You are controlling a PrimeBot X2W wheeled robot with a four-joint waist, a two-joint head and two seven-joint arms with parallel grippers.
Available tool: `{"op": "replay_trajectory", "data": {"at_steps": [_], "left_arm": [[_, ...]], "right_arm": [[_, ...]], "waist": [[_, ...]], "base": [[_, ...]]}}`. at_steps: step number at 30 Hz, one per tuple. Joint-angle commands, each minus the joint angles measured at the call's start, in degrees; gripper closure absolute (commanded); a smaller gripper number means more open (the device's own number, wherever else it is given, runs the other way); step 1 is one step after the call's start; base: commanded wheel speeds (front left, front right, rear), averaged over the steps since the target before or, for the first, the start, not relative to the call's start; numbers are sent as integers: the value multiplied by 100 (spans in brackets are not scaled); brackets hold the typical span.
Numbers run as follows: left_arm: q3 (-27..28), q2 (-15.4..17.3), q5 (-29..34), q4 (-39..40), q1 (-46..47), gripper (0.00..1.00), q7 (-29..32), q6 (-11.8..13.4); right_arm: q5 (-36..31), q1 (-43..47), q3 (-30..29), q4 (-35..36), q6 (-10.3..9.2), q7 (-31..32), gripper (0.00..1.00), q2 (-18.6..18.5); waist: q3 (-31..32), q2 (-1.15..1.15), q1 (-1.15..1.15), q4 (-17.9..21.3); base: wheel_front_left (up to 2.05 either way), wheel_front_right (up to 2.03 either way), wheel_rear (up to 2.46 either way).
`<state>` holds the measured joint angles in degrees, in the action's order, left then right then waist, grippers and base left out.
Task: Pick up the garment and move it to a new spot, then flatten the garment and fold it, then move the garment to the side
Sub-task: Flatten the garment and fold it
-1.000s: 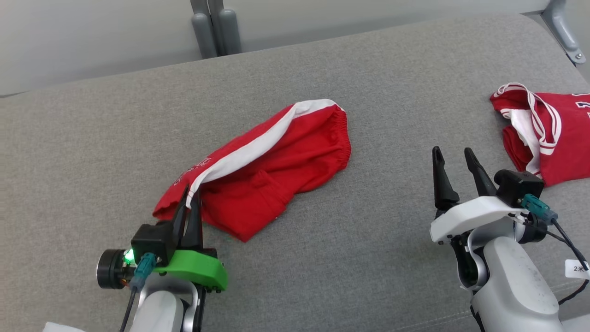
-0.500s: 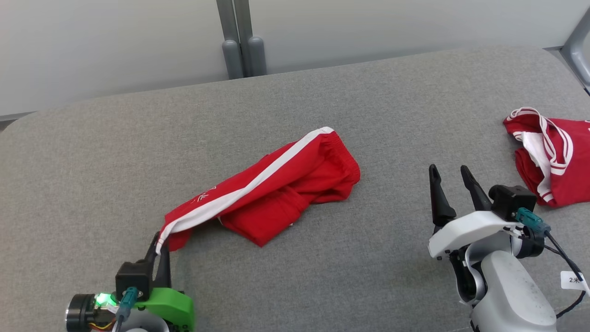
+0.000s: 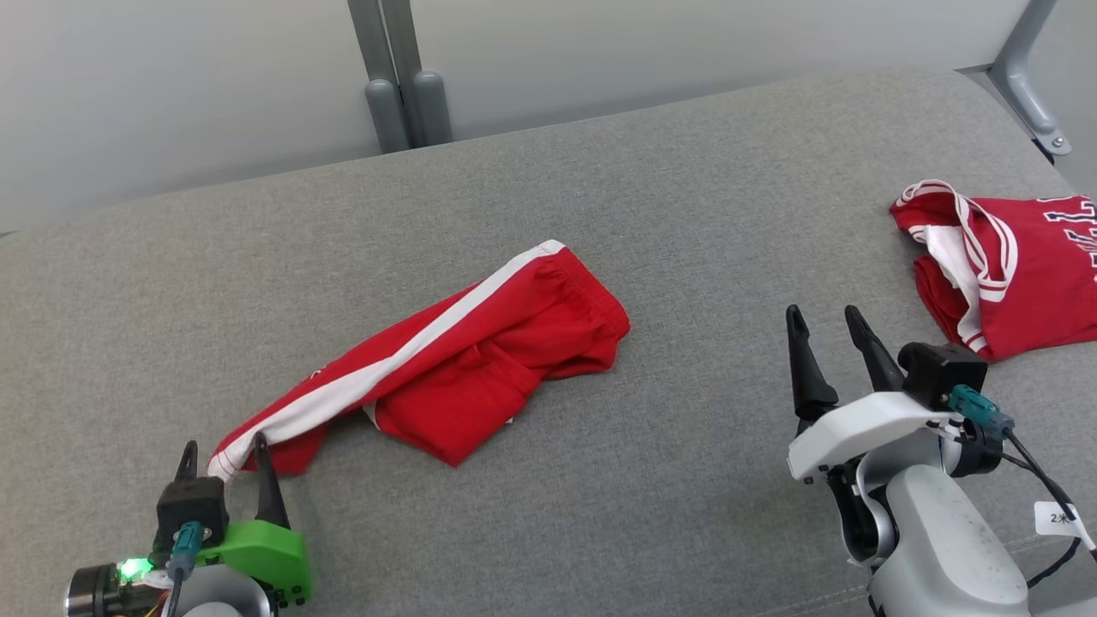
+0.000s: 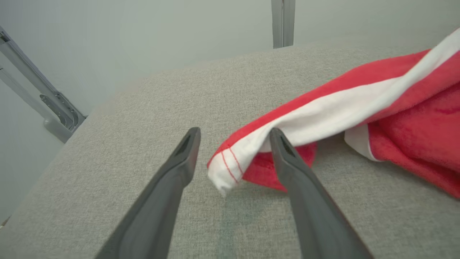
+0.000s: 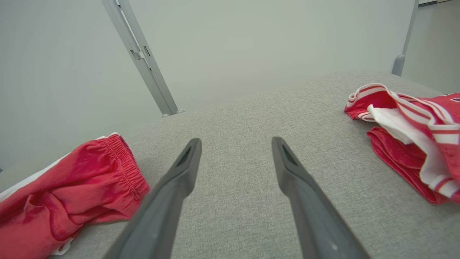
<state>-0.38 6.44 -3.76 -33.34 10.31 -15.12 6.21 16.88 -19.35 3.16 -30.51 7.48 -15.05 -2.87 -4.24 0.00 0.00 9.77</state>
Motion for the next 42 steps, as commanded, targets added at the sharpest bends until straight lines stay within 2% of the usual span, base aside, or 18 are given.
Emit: {"op": "replay_trajectory", "data": {"at_steps": [1, 5, 9, 13, 21, 29, 42], "left_arm": [[120, -16, -96, 84, -142, 0, 1, 72], [378, -226, -329, 524, -325, 0, 1, 117], [506, -323, -521, 1037, -481, 0, 1, 50], [304, -349, -697, 1264, -564, 0, 1, 76], [-120, -339, -917, 1155, -749, 0, 1, 184], [-249, -339, -1125, 919, -889, 0, 2, 98], [-78, -340, -1362, 629, -763, 0, 1, -72]], "right_arm": [[20, 38, 14, 44, 1, -16, 0, -8], [18, -8, 27, 184, 1, -16, 0, -10], [-104, 14, 56, 423, 1, -16, 0, -10], [-426, 136, 159, 724, 1, -16, 0, -8], [-962, 477, 577, 827, 1, -16, 0, -11], [-866, 735, 732, 658, 1, -16, 0, -11], [-765, 753, 758, 629, 1, -16, 0, -10]], "waist": [[-10, 0, 0, 5], [-36, 0, 0, -34], [-30, 0, 0, -86], [25, 0, 0, -101], [210, 0, 0, -115], [335, 0, 0, -195], [347, 0, 0, -306]], "base": [[0, 0, 0], [0, 0, 0], [0, 0, 0], [0, 0, 0], [0, 0, 0], [0, 0, 0], [0, 0, 0]]}}
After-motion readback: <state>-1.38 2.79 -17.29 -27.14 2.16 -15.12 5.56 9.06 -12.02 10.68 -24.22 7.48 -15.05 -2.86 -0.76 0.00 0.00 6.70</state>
